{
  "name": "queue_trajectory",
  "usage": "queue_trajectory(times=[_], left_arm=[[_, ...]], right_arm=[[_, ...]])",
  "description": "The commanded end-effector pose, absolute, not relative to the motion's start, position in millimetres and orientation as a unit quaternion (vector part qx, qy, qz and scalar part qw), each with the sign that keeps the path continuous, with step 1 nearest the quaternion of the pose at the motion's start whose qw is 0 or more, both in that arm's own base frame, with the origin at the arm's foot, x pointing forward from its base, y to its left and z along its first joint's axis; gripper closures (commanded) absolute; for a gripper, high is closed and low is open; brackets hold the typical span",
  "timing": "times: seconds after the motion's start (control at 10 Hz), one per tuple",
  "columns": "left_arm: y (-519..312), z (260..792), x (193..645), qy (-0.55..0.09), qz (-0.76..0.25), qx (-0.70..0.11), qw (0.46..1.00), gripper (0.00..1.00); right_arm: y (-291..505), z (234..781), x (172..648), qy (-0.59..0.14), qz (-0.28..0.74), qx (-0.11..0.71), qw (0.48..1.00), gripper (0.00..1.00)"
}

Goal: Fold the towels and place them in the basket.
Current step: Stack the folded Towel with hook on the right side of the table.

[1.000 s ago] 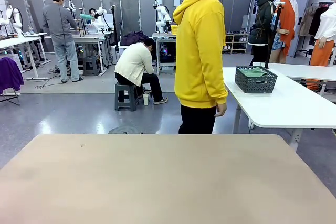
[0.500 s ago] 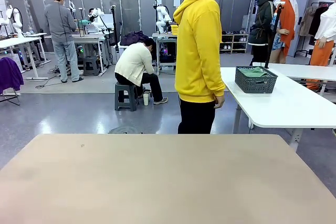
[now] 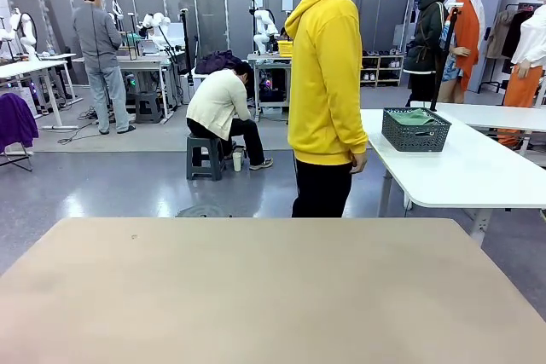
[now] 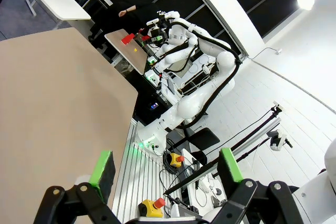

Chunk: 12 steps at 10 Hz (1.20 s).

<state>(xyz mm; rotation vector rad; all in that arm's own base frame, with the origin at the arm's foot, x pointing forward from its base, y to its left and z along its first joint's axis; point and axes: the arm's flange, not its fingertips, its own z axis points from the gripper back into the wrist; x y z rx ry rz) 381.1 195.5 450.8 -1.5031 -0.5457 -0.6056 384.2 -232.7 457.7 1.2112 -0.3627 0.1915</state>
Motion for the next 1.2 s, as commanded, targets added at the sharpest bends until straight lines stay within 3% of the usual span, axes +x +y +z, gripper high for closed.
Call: queue_trajectory(times=[0.0, 1.1], left_arm=[[196.6, 449.5, 380.0, -0.240, -0.266, -0.664, 0.657, 0.00], [196.6, 449.5, 380.0, -0.240, -0.266, -0.664, 0.657, 0.00]], right_arm=[[-231.7, 459.3, 381.7, -0.170, 0.094, 0.565, 0.802, 0.00], [-231.7, 459.3, 381.7, -0.170, 0.094, 0.565, 0.802, 0.00]])
